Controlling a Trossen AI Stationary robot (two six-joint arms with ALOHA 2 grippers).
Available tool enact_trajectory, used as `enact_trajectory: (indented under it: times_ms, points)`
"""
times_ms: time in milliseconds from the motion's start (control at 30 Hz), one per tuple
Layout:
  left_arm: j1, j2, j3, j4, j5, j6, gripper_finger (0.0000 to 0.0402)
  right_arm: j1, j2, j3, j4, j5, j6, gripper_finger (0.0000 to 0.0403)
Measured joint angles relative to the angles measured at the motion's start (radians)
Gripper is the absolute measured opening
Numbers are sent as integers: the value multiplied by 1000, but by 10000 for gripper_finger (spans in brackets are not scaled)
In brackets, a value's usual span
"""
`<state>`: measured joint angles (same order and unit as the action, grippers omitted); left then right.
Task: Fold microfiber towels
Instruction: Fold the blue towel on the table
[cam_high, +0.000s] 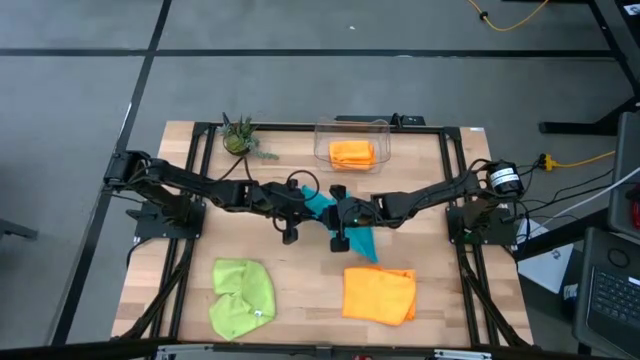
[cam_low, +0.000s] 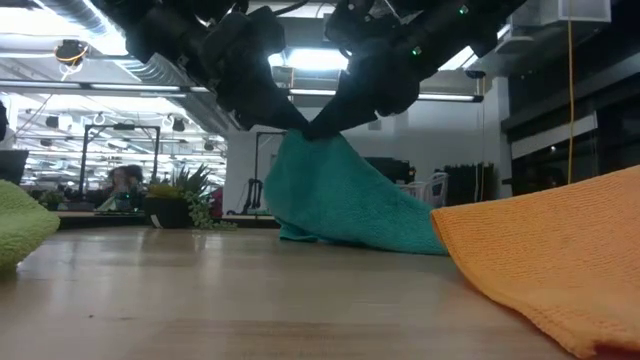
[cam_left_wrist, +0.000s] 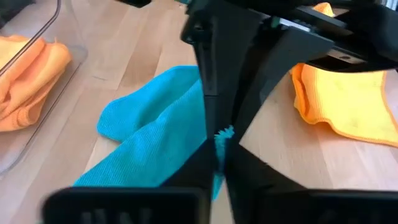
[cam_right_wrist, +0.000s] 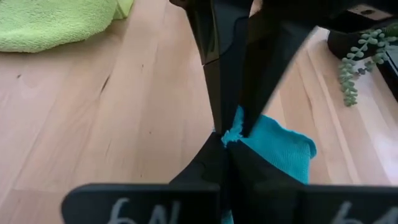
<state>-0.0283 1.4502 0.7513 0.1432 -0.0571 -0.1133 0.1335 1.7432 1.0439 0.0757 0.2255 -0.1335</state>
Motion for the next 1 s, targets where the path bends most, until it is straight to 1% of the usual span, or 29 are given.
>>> enact_trajectory:
  times_ms: [33, 133, 233, 333, 467, 567, 700, 767, 933, 1000]
  points:
    - [0, 0, 0, 0, 0, 11, 12, 0, 0, 0, 0, 0, 1, 8]
    - [0, 0, 0, 0, -7, 13, 4, 0, 0, 0, -3, 1, 1, 14]
    - [0, -11, 0, -9, -54, 19, 2, -1, -4, 1, -45, 31, 49, 29]
    - [4, -40, 0, -30, -98, 20, 1, 1, -13, -1, -173, 47, 107, 51]
    - [4, -77, 0, -154, -174, 18, 0, 2, -36, -1, -337, 47, 218, 83]
    - [0, -84, 0, -221, -186, -5, 0, 7, -37, -4, -444, 7, 296, 102]
    - [-12, -83, 0, -240, -205, -15, 0, 20, -35, -60, -419, -124, 367, 118]
    - [-14, -82, 0, -240, -224, -16, 0, 32, -32, -93, -393, -163, 412, 120]
    - [-13, -82, 0, -241, -273, -20, 0, 75, -33, -121, -347, -175, 503, 121]
    - [-13, -82, 0, -241, -316, -35, 0, 94, -33, -121, -321, -174, 521, 122]
